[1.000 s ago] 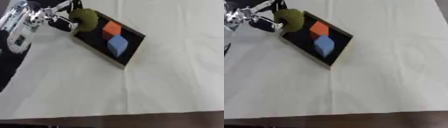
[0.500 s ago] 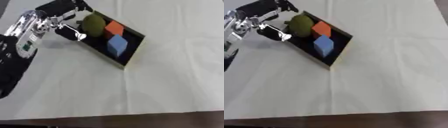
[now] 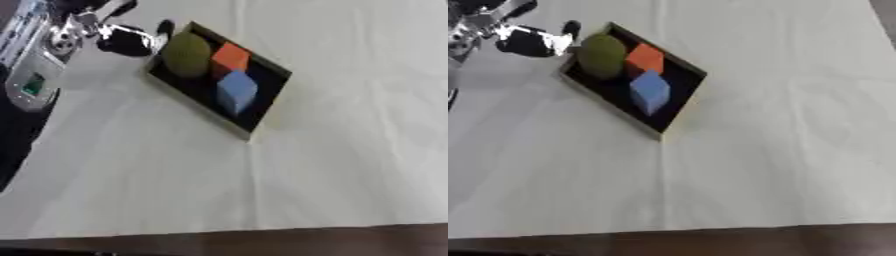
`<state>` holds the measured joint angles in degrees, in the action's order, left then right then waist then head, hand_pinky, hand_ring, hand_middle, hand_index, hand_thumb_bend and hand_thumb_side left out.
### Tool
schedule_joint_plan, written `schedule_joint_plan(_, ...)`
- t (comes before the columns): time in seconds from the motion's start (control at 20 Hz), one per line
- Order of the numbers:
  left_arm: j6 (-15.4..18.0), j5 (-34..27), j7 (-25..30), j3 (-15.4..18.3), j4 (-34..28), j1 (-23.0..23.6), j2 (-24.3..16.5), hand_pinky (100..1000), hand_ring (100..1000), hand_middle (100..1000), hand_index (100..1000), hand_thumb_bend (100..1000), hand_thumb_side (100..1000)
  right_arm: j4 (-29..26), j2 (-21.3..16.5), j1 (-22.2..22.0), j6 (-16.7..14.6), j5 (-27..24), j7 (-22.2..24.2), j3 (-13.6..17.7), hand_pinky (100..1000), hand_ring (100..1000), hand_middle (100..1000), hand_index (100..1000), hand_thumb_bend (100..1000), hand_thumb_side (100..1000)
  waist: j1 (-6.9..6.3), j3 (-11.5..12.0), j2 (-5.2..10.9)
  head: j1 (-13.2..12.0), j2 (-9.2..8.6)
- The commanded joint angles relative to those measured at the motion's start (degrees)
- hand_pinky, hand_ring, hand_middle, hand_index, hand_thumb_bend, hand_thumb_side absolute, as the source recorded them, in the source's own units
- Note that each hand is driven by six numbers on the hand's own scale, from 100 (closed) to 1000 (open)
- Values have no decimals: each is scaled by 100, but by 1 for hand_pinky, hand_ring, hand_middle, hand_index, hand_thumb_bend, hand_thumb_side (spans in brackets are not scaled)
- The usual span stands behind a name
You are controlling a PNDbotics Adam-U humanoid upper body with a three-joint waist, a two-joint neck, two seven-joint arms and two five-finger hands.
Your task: Pick up objects on the table and place them in the box.
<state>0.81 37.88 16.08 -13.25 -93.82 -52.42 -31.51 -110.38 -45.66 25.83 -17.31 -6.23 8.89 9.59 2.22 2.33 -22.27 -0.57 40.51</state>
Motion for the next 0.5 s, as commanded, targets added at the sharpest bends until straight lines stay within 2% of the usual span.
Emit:
schedule_joint_plan(0.05, -399, -1010, -701, 388, -1332, 133, -351, 749, 741, 737, 817, 100, 395, -68, -146, 43, -12, -64, -56, 115, 980, 918, 565, 736, 100, 470, -2, 15, 140, 40, -26)
schedule_joint_plan(0.1, -479, -1408, -1007, 502, -1692, 245, -406, 746, 735, 733, 816, 100, 409, -76, -141, 44, -10, -73, -81, 122, 980, 918, 565, 735, 100, 470, -2, 23, 140, 53, -29)
schedule_joint_plan(0.2, -317, -2183, -1694, 719, -1985, 433, -460, 739, 726, 726, 813, 100, 423, -98, -116, 52, -3, -102, -122, 128, 981, 917, 564, 734, 100, 470, -5, 41, 142, 78, -39)
schedule_joint_plan(0.35, 322, -3042, -2586, 1029, -2067, 764, -500, 728, 710, 710, 800, 100, 410, -146, -59, 89, 6, -152, -174, 131, 979, 916, 563, 733, 100, 470, 2, 66, 148, 110, -62)
schedule_joint_plan(0.5, 936, -3515, -3159, 1236, -2076, 1088, -514, 723, 707, 707, 800, 100, 412, -214, 8, 151, -32, -229, -249, 130, 976, 909, 566, 734, 100, 470, 25, 83, 159, 138, -74)
